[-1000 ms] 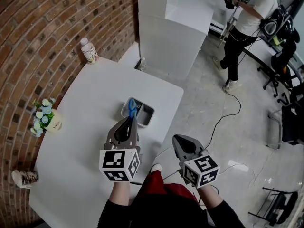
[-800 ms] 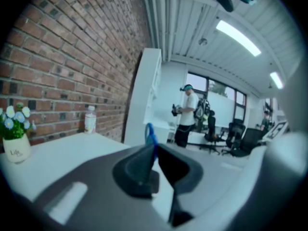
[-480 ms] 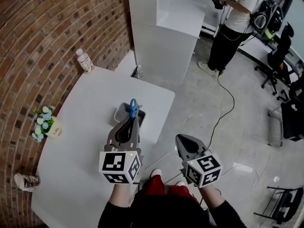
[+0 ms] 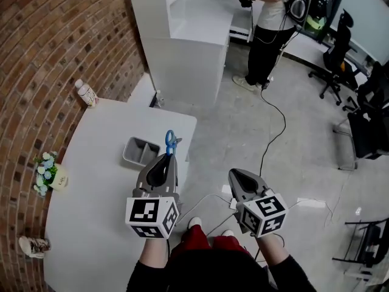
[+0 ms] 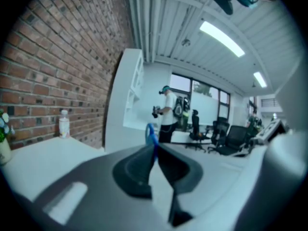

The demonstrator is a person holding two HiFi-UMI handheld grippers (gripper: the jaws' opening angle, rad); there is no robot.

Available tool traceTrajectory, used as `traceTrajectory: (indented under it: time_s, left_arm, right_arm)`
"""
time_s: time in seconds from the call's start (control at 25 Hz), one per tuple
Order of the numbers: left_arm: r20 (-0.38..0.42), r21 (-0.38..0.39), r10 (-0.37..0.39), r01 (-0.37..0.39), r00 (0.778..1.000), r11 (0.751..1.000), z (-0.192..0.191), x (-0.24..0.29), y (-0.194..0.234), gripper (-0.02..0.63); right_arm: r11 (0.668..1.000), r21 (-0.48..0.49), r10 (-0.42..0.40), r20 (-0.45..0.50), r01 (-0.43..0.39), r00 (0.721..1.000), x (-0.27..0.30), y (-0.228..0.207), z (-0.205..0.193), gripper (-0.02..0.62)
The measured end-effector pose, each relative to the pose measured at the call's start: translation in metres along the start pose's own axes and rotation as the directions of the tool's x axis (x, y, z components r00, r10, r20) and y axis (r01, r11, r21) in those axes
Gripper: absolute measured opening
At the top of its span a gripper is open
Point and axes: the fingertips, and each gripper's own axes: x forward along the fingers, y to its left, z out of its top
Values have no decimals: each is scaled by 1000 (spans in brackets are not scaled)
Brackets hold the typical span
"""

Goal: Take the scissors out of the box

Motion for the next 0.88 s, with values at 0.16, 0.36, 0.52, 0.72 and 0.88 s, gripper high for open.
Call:
traceTrajectory:
  time_s: [0.16, 0.36, 0.52, 0.72, 0.88]
  left_arm:
    - [-5, 11, -48, 48, 999, 999, -1, 6, -31, 25]
    - [-14, 25, -99, 99, 995, 995, -3, 12, -61, 25]
    - [-22, 35, -135, 135, 991, 990, -6, 15, -83, 25]
    - [-39, 43, -182, 183, 983, 982, -13, 16, -108, 25]
    - [-60, 38, -213, 216, 975, 976, -23, 15, -127, 26]
  right_arm:
    - [999, 20, -51, 18, 51, 999, -23, -24, -1, 9]
    - [994, 40, -101, 38, 100, 994, -47, -45, -2, 9]
    - [990, 58, -132, 46, 129, 990, -64, -56, -7, 9]
    - [984, 74, -164, 52, 160, 985, -85, -67, -15, 8]
    - [979, 85, -190, 47, 185, 981, -100, -74, -22, 8]
